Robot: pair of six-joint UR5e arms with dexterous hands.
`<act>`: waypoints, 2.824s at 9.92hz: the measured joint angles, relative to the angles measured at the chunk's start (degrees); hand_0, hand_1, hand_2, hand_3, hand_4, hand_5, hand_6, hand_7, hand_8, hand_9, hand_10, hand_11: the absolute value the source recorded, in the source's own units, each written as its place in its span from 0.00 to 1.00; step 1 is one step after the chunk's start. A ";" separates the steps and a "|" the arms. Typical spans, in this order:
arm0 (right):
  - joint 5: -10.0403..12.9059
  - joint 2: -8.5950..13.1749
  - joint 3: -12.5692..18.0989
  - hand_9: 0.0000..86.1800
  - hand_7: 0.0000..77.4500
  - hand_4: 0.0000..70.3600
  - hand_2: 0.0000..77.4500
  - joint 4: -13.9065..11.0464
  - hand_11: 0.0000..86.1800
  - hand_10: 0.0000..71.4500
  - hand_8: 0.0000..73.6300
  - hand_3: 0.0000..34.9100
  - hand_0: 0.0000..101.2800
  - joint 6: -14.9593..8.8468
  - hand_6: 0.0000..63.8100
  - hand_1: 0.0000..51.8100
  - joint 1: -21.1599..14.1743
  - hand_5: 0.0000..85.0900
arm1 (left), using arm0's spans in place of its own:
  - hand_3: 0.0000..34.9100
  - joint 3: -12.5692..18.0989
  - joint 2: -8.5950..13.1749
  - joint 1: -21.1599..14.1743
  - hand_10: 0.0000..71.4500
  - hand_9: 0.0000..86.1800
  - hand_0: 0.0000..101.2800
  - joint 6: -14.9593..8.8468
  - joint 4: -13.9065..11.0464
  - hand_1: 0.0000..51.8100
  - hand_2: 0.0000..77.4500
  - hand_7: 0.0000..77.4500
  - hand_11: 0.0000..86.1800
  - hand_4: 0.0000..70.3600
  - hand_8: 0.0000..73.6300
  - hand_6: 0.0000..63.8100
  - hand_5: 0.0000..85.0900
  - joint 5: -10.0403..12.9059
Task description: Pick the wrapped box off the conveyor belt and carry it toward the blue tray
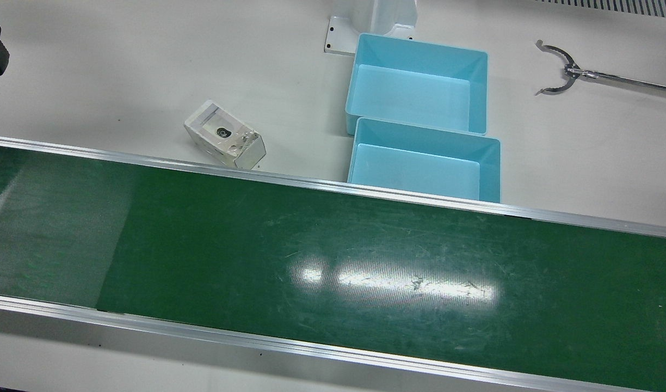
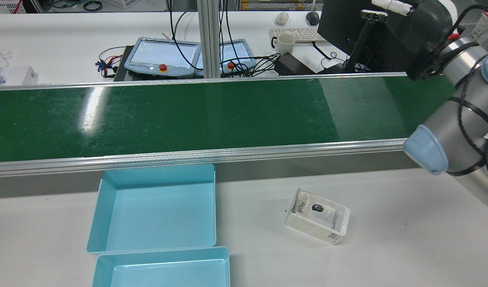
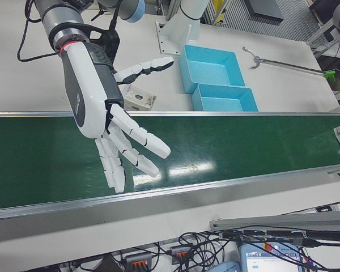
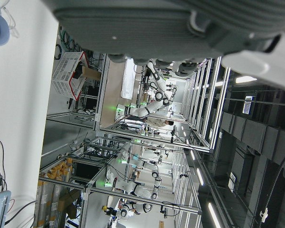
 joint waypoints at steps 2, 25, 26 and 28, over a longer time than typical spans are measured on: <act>0.06 -0.04 0.17 0.02 0.17 0.17 0.12 0.24 0.06 0.04 0.00 0.85 0.34 0.16 0.00 0.11 -0.04 0.10 | 0.00 0.00 0.00 0.00 0.00 0.01 0.00 0.00 0.00 0.00 0.01 0.01 0.00 0.00 0.00 0.00 0.01 0.00; 0.39 -1.27 2.46 0.02 0.18 0.19 0.14 0.49 0.06 0.04 0.00 0.86 0.38 3.47 0.00 0.13 -1.66 0.12 | 0.00 0.00 0.00 0.00 0.00 0.01 0.00 0.00 0.00 0.00 0.01 0.01 0.00 0.00 0.00 0.00 0.01 0.00; 0.35 -1.16 2.68 0.02 0.18 0.19 0.14 0.52 0.06 0.04 0.00 0.86 0.38 3.60 0.00 0.13 -1.52 0.12 | 0.00 0.00 0.00 0.00 0.00 0.01 0.00 0.00 0.00 0.00 0.01 0.01 0.00 0.00 0.00 0.00 0.01 0.00; 0.26 -1.04 3.20 0.02 0.18 0.19 0.14 0.51 0.05 0.04 0.00 0.86 0.38 3.68 0.00 0.13 -0.99 0.12 | 0.00 0.00 0.00 0.00 0.00 0.01 0.00 0.00 0.00 0.00 0.01 0.01 0.00 0.00 0.00 0.00 0.01 0.00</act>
